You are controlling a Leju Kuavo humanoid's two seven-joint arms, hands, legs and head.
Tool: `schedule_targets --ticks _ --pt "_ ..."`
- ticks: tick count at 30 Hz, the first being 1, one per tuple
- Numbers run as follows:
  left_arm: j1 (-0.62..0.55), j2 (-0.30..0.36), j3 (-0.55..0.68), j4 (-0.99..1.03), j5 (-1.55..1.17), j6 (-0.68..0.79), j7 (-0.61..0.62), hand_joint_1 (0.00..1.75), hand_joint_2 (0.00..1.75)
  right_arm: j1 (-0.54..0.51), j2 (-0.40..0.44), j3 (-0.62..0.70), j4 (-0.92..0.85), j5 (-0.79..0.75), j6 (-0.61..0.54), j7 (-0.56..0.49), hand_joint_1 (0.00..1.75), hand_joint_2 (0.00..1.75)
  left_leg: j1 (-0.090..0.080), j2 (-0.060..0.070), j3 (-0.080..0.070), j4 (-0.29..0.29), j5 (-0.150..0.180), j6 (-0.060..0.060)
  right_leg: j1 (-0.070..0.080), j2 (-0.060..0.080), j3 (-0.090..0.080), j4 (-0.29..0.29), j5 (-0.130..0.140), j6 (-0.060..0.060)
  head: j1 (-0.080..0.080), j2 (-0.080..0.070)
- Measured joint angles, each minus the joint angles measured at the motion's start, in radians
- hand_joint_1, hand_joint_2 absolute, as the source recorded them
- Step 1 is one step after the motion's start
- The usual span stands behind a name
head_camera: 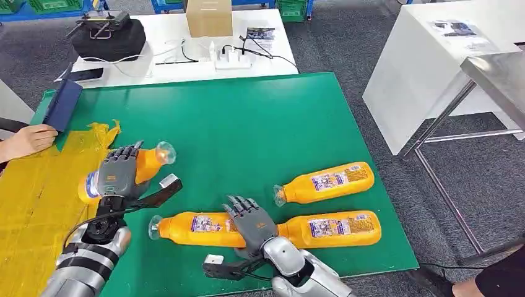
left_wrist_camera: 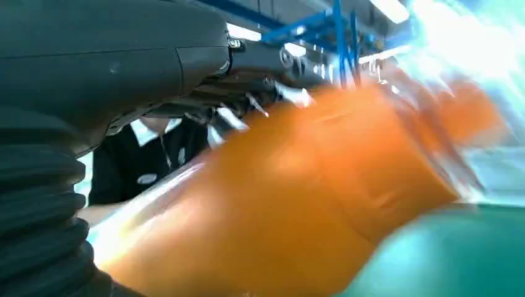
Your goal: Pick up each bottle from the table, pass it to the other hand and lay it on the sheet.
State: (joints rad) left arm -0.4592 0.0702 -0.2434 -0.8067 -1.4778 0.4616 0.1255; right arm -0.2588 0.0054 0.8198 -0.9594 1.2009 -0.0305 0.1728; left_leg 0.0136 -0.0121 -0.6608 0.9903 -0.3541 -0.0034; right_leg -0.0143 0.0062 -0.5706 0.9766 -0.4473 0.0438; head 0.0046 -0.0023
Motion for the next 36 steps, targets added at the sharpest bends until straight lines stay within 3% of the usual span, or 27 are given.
schedule_targets --ticks 1,3,13,15,20,22,24,27,32,36 --pt "-0.006 -0.005 -0.003 0.016 0.001 -0.002 0.004 0.00 1.75 -0.005 0.002 0.000 0.007 0.000 0.000 0.000 1.34 1.75 0.000 0.001 0.000 0.000 0.000 0.000 0.000 0.000 0.000 0.000 0.000 0.000 0.000 0.000" --pt "-0.014 -0.011 -0.006 0.044 0.001 -0.013 0.012 0.00 1.75 -0.010 0.008 0.001 0.018 -0.002 -0.001 0.000 1.43 1.75 0.000 0.002 0.001 0.000 0.000 0.000 0.000 0.001 0.001 0.000 0.001 -0.001 0.000 0.000" --pt "-0.040 -0.028 -0.012 0.149 0.033 -0.081 0.027 0.00 1.75 -0.030 0.022 0.000 0.043 -0.055 -0.009 -0.039 1.61 1.75 0.000 0.002 0.003 0.000 0.000 0.000 0.000 0.001 0.002 0.000 0.002 -0.002 0.000 0.000" --pt "-0.041 -0.030 -0.012 0.161 0.052 -0.085 0.014 0.00 1.75 -0.033 0.023 0.000 0.046 -0.062 -0.011 -0.044 1.73 1.75 0.000 0.002 0.003 0.000 0.000 0.000 0.000 0.001 0.002 0.000 0.002 -0.002 0.000 0.000" --pt "-0.036 -0.039 -0.008 0.172 0.166 -0.066 -0.083 0.00 1.75 -0.031 0.024 -0.005 0.050 -0.082 -0.048 -0.045 1.75 1.75 0.000 0.002 0.003 0.000 0.000 0.000 0.000 0.001 0.002 0.000 0.002 -0.002 0.000 0.000" --pt "0.003 -0.057 0.017 0.101 0.393 -0.068 -0.248 0.00 1.75 -0.010 0.028 -0.024 0.039 -0.100 -0.105 -0.045 1.75 1.75 0.000 0.002 0.002 0.000 0.000 0.000 0.000 0.001 0.004 0.000 0.001 -0.002 0.000 0.000" --pt "0.073 -0.077 0.048 -0.037 0.712 -0.158 -0.400 0.00 1.75 0.020 0.033 -0.053 0.012 -0.112 -0.166 -0.045 1.75 1.75 0.000 0.001 -0.001 0.000 0.001 0.001 -0.001 0.001 0.011 0.000 0.002 -0.002 0.000 0.000" --pt "0.151 -0.098 0.069 -0.231 0.973 -0.235 -0.423 0.00 1.75 0.055 0.038 -0.097 -0.029 -0.115 -0.190 -0.044 1.75 1.75 -0.001 0.001 -0.005 0.000 0.001 0.001 -0.001 0.001 0.008 0.000 0.002 -0.001 0.000 0.000" --pt "0.211 -0.105 0.096 -0.399 0.953 -0.260 -0.442 0.00 1.75 0.084 0.043 -0.136 -0.064 -0.116 -0.199 -0.050 1.75 1.75 -0.001 0.000 -0.006 0.000 0.001 0.001 -0.001 0.000 0.006 0.000 0.002 -0.002 0.000 0.000" --pt "0.268 -0.125 0.134 -0.542 1.294 -0.396 -0.513 0.00 1.75 0.118 0.063 -0.195 -0.110 -0.157 -0.333 -0.106 1.75 1.75 -0.001 0.001 -0.008 0.000 0.001 0.001 0.000 0.000 0.004 0.000 0.001 -0.002 0.000 0.000"
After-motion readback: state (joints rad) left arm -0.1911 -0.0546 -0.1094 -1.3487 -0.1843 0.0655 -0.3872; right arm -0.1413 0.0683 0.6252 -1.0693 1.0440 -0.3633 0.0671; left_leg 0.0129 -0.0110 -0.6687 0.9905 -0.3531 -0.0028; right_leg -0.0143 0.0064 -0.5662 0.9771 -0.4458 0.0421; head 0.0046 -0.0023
